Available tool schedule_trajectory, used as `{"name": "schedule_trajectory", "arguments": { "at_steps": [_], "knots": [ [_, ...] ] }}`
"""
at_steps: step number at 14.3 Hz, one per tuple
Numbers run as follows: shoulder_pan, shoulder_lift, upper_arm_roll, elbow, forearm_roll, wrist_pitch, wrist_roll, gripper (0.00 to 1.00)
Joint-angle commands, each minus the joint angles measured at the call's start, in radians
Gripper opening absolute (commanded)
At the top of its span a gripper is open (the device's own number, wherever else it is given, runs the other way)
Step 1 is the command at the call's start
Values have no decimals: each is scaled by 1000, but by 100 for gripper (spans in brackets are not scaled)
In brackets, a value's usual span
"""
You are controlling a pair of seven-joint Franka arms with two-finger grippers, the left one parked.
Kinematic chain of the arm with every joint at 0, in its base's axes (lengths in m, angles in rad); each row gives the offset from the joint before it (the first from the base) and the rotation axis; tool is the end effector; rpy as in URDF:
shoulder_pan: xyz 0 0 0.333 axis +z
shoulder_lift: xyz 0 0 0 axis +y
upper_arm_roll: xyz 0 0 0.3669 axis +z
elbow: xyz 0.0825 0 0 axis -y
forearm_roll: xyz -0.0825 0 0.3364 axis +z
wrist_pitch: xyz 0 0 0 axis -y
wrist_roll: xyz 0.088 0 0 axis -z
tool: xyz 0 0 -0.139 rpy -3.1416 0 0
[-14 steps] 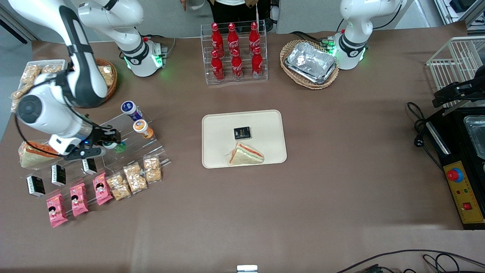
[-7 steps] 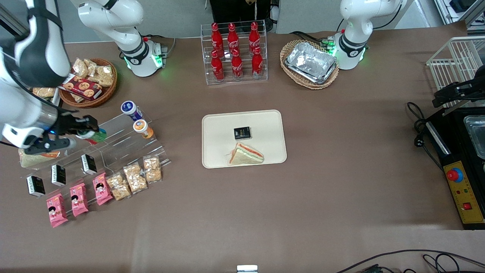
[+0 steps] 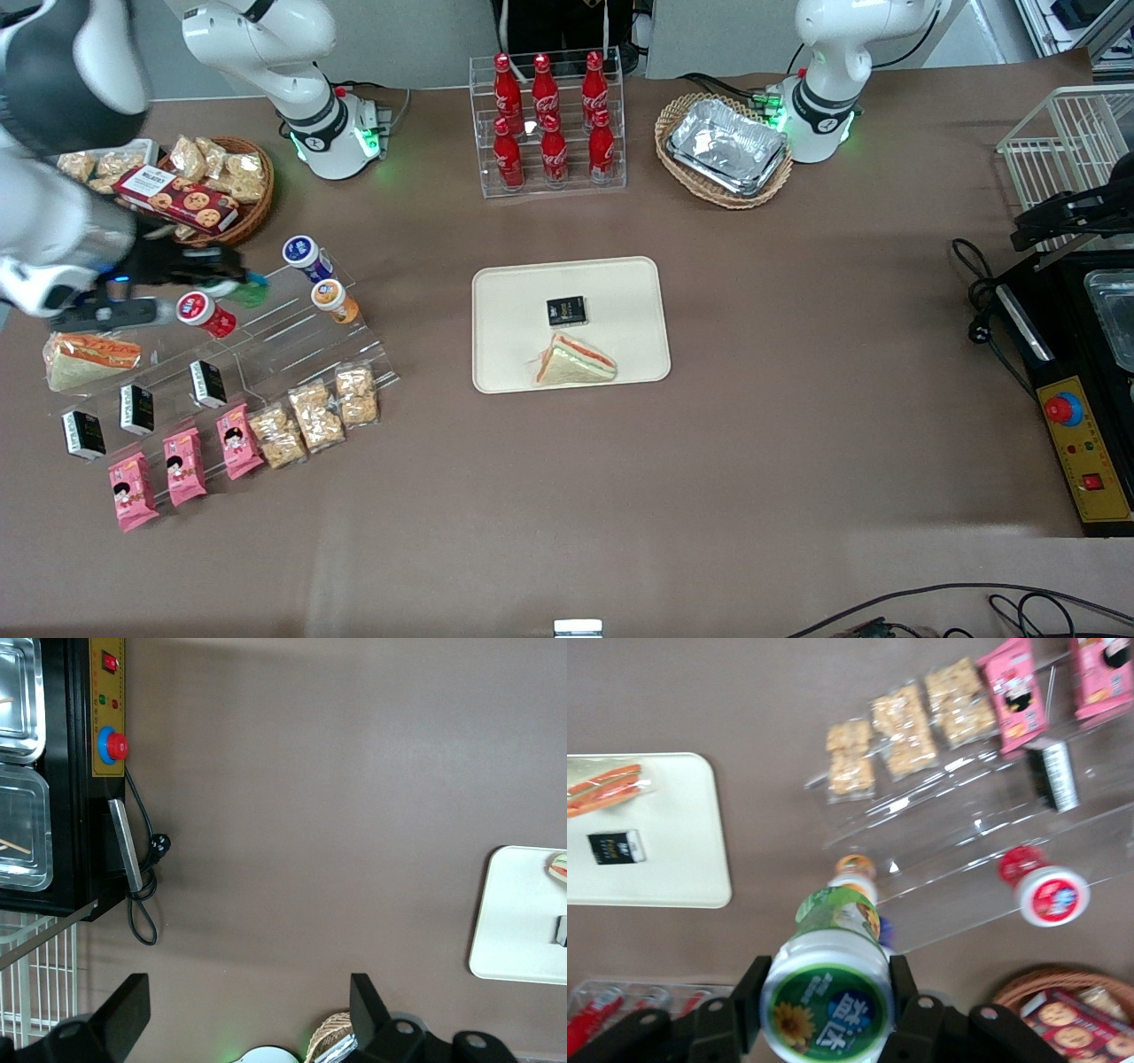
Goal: Place green gum on tray
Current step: 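Lift the green gum bottle up off the acrylic rack, then carry the green gum bottle over to the white tray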
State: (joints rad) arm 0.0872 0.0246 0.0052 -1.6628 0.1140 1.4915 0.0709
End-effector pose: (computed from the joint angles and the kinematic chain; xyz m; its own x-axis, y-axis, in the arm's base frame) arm 0.4909 0.0621 0.5880 0.9790 0.0291 -0.2017 0.0092 -0.9950 -0.0991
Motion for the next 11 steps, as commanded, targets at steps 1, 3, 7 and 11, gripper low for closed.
{"name": "schedule_trajectory", "arguments": {
  "at_steps": [1,3,7,11],
  "knots": [
    [172,15,30,14,13,15,286,21],
    [259,20,30,-47,13,111,390,21],
    [414,41,30,-222,9,385,570,21],
    [520,96,30,-398,9,675,656,21]
  ]
}}
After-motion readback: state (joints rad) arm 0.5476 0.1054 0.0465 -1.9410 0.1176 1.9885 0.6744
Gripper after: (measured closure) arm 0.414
